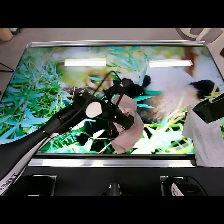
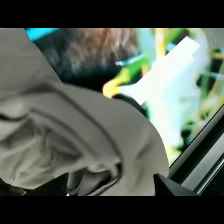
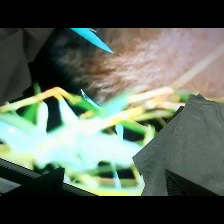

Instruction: Fold the shirts.

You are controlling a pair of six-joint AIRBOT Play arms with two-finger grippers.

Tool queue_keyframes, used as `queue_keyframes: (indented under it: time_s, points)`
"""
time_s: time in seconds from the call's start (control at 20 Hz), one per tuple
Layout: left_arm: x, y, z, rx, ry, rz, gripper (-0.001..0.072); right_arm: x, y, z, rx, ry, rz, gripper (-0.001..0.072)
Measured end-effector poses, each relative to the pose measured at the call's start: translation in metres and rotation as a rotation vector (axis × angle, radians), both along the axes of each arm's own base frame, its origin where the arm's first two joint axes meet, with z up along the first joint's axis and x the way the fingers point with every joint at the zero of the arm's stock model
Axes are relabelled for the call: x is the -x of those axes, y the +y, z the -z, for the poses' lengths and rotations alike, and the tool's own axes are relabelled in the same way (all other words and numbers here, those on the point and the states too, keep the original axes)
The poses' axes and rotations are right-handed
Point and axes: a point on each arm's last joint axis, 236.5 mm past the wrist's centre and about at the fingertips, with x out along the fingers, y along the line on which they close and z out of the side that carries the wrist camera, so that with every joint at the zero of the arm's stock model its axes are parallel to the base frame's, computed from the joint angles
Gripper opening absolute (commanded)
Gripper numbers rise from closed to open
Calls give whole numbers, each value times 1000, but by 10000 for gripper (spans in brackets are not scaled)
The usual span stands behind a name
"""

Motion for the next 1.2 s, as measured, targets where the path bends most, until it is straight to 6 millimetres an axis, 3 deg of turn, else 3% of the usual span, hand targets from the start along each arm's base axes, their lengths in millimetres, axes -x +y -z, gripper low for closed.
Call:
queue_keyframes:
  time_s: [0.1,0.15,0.3,0.4,0.55,0.7,0.9,1.05,1.2]
  points:
    - [2,14,10,-60,27,-6,645,-3,3,25,-12,54,-19,711]
    - [-4,31,9,-99,21,-22,646,-5,6,40,-25,88,-35,711]
    - [-41,87,-9,-167,-43,-123,646,-4,29,88,-120,193,-95,709]
    - [-68,121,-10,-183,-40,-213,646,0,48,117,-203,253,-132,709]
    - [-94,142,20,-161,76,-322,646,10,64,154,-282,325,-145,707]
    - [-100,132,69,-110,255,-375,647,21,72,178,-322,378,-143,706]
    - [-98,100,127,-36,438,-419,645,28,76,191,-344,405,-141,706]
    - [-97,72,146,34,493,-440,645,29,77,194,-348,407,-139,706]
    - [-103,51,150,98,481,-457,640,26,77,196,-348,399,-134,707]
